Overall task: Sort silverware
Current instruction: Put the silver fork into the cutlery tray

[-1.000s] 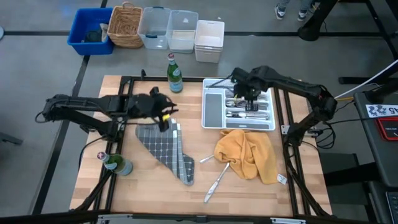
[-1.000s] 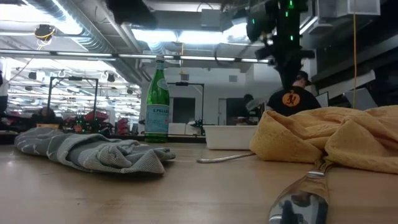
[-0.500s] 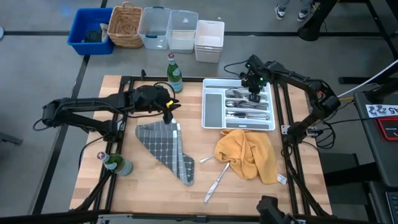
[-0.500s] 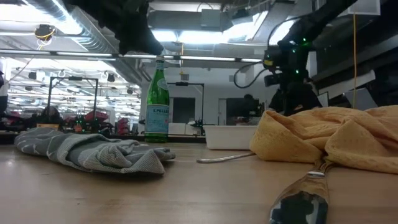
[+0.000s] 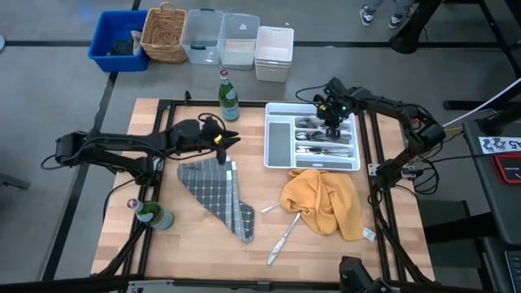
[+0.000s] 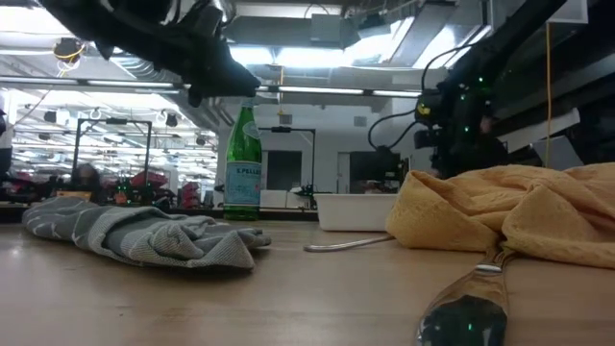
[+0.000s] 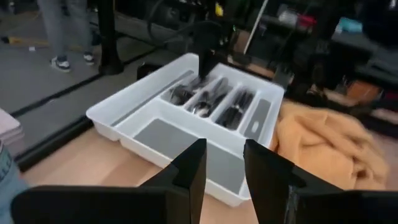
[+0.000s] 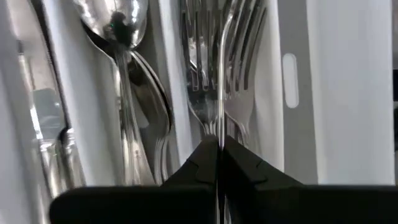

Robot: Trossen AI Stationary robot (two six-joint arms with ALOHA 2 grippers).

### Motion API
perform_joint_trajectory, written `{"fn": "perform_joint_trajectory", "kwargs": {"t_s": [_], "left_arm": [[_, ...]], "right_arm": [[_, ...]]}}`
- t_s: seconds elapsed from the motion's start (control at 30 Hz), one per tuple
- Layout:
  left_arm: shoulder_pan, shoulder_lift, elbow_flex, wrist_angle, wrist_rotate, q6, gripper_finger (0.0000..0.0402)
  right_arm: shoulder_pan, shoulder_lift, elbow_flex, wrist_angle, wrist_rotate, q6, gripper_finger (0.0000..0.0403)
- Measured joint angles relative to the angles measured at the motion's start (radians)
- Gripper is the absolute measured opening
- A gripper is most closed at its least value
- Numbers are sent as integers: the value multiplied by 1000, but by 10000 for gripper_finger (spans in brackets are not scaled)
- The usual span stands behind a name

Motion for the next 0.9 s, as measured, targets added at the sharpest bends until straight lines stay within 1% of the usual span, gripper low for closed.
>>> {"fn": "perform_joint_trajectory", "kwargs": {"t_s": [0.1,0.2,0.3,0.4,0.63,0.73,0.9], "left_arm": [[9,0,-44,49,0,-56,95],[10,0,-68,39,0,-128,95],[6,0,-86,37,0,-169,95],[0,0,-93,42,0,-189,95],[-2,0,-97,42,-1,-211,95],[-2,0,-97,42,-1,-222,95],[-5,0,-97,42,-1,-234,95]], "right_arm": [[0,4,-30,45,12,-1,17],[1,4,-46,68,26,0,17],[1,4,-46,71,28,0,17],[1,4,-47,78,41,-1,17],[2,4,-47,70,129,-3,21],[1,5,-47,73,168,3,40],[0,5,-47,69,234,5,91]]}}
